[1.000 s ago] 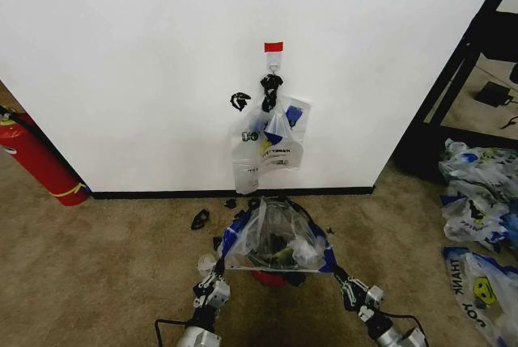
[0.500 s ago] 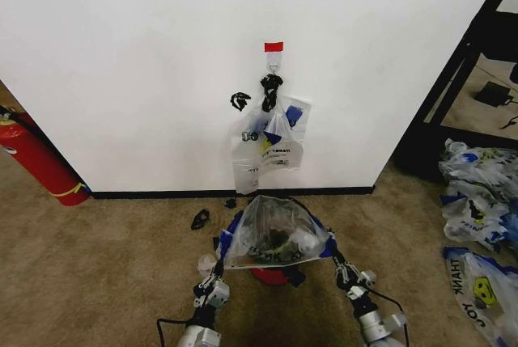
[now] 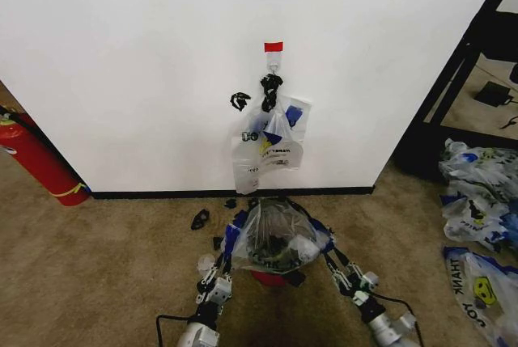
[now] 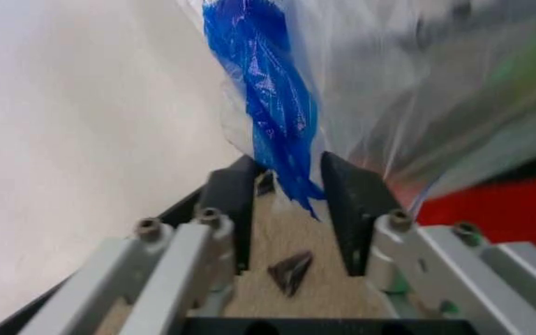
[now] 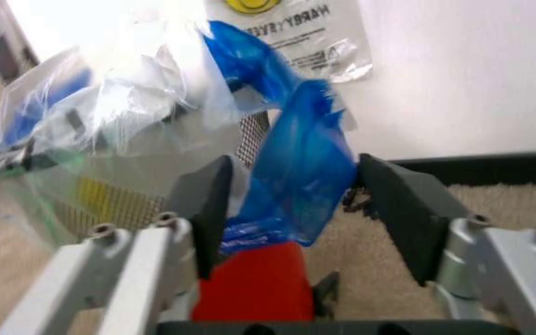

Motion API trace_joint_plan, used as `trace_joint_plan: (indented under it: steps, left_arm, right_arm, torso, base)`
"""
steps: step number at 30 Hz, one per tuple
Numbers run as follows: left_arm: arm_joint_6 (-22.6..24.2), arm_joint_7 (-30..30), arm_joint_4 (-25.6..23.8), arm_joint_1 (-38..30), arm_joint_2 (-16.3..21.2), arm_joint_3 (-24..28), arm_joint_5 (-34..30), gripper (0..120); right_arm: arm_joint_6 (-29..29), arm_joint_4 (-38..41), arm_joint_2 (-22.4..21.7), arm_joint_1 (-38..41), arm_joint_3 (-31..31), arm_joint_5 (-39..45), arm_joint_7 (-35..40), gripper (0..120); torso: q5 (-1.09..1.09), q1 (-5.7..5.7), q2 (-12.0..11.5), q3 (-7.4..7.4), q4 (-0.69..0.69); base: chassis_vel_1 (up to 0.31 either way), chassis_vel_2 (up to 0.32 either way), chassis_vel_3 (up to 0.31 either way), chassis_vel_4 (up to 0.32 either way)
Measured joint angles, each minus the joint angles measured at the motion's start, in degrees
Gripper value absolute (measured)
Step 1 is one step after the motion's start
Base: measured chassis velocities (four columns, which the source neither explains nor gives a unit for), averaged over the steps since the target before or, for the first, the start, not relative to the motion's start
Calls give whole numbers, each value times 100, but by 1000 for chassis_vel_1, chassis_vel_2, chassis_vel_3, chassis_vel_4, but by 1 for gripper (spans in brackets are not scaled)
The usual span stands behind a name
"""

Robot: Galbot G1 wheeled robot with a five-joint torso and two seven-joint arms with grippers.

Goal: Pick up the garbage bag from the wall and place it over the trash bin.

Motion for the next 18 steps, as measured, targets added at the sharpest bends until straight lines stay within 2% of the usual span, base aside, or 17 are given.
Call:
trace_joint_plan:
  steps: [4,5,8,11,13,15,16,18]
  left_arm:
    - [-22,-9,52,55,152,-129,12,50]
    - [-22,-9,52,55,152,-129,12,50]
    - [-96,-73,-151,163,290,-239,-88,65]
    - [-160,-52,-375,272,425,-263,-179,71]
    - [-287,223,-753,470,764,-250,-460,82]
    - [-480,503,-955,463,1003,-191,-729,90]
    - [-867,1325,-1064,-107,1261,-197,-1550,99]
    - [-902,1742,-1066,-638,1367,-161,-2177,100]
  right_arm:
    - [-20,-15,-264,-30,175,-69,-169,71]
    - [-20,-15,-264,-30,175,-69,-169,71]
    - [-79,60,-398,-82,357,45,-681,86]
    - [-175,228,-414,-133,446,240,-1033,93]
    - [-458,617,-410,-206,570,642,-1693,98]
    - [-562,953,-370,-224,622,804,-1921,100]
    - [-484,1496,-288,-183,514,868,-1550,100]
    - [-415,1689,-251,-109,424,812,-1263,100]
  torso:
    - [-1,0,0,0,0]
    - [-1,0,0,0,0]
    - [-1,0,0,0,-1]
    - [-1,0,0,0,-1]
    - [-1,0,0,0,0]
    - [0,0,0,0,2]
    - [-3,0,0,0,-2]
    - [-1,0,0,0,2]
  base:
    - [0,0,0,0]
    - [0,0,0,0]
    - [0,0,0,0]
    - [0,0,0,0]
    - [0,0,0,0]
    - [0,0,0,0]
    - [0,0,0,0]
    - [0,0,0,0]
